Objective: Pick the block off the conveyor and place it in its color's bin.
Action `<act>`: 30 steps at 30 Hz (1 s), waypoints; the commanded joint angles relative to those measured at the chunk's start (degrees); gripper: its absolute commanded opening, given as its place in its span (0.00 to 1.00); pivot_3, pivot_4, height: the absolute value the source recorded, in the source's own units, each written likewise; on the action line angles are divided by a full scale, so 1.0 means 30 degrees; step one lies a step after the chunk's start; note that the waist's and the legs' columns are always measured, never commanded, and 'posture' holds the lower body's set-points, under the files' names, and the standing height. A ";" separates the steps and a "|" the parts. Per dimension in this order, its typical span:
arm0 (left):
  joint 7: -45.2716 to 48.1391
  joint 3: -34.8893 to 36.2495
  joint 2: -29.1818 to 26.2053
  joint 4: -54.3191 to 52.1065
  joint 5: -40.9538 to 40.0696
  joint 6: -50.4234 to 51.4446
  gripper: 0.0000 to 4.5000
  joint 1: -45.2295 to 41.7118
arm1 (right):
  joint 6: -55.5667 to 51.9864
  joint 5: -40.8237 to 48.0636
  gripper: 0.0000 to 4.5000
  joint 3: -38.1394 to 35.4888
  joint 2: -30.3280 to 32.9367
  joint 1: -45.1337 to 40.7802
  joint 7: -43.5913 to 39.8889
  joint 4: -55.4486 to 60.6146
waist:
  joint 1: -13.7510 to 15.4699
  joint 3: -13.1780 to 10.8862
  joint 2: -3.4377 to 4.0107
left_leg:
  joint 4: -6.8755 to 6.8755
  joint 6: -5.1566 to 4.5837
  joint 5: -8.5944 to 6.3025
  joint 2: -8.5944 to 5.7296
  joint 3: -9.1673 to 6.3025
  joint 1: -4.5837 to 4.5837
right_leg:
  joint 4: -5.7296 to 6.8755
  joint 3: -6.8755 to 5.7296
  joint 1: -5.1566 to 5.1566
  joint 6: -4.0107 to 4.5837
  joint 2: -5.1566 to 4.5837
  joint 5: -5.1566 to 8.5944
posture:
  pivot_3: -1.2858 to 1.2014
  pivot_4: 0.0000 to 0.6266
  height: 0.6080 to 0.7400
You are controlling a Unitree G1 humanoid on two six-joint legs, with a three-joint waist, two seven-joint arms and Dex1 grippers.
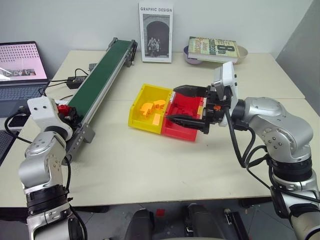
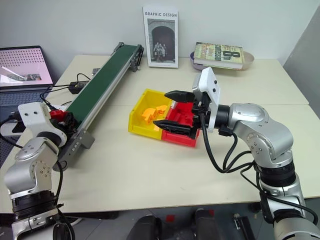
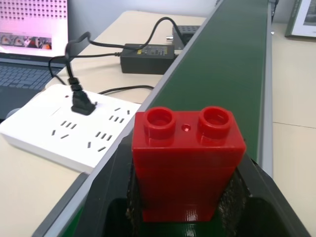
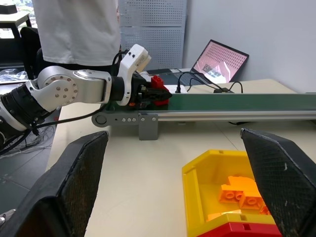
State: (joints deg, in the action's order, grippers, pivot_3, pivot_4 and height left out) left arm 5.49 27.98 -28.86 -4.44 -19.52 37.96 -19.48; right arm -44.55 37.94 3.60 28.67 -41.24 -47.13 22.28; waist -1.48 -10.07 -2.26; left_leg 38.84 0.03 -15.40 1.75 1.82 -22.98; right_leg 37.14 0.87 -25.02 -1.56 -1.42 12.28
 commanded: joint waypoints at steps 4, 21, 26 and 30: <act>0.0456 -0.0738 -0.0099 -0.1043 -0.0715 0.0522 0.34 -0.1780 | -0.0488 0.0448 1.00 -0.0879 0.0130 0.0652 0.1568 0.1616 | 0.0130 0.0006 -0.0011 | 0.0000 0.0000 0.0000 -0.0009 -0.0002 -0.0005 | -0.0004 -0.0003 0.0003 0.0000 0.0004 0.0000 | 0.52 0.24 1.00; 1.4985 -1.3455 0.3039 0.9739 0.2003 -0.5687 0.34 -1.2465 | -0.4013 -0.2294 1.00 -0.3120 0.1264 0.7689 0.9878 0.9537 | 0.0397 0.0007 -0.0011 | -0.0002 -0.0002 0.0000 -0.0058 0.0005 -0.0025 | -0.0044 0.0005 -0.0010 0.0029 0.0215 0.0033 | 0.52 0.24 1.00; 1.5750 -1.3662 0.3962 1.2921 0.3088 -0.7889 0.34 -1.3629 | -0.5112 -0.2053 1.00 -0.3861 0.0780 0.8224 1.1045 1.0817 | 0.0350 0.0007 -0.0010 | -0.0004 -0.0004 0.0001 -0.0021 -0.0008 -0.0013 | -0.0021 0.0019 -0.0012 0.0045 0.0276 0.0051 | 0.52 0.24 1.00; 1.6550 -1.3580 0.4449 1.4234 0.3409 -0.8762 0.34 -1.4022 | -0.5598 -0.1951 1.00 -0.4116 0.0711 0.8243 1.1377 1.1205 | 0.0376 0.0007 -0.0010 | 0.0002 -0.0004 0.0001 -0.0027 0.0001 -0.0014 | -0.0030 0.0031 -0.0009 0.0037 0.0271 0.0054 | 0.52 0.24 1.00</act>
State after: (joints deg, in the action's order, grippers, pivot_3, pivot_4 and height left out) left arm 53.49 -13.23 -16.63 37.32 -9.74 14.16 -59.30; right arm -60.85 31.27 -6.81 31.06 -16.36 -13.95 53.01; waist -0.35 -10.05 -2.29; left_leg 38.85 0.02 -15.40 1.66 1.83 -23.03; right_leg 37.04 0.97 -25.05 -1.44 -0.63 12.44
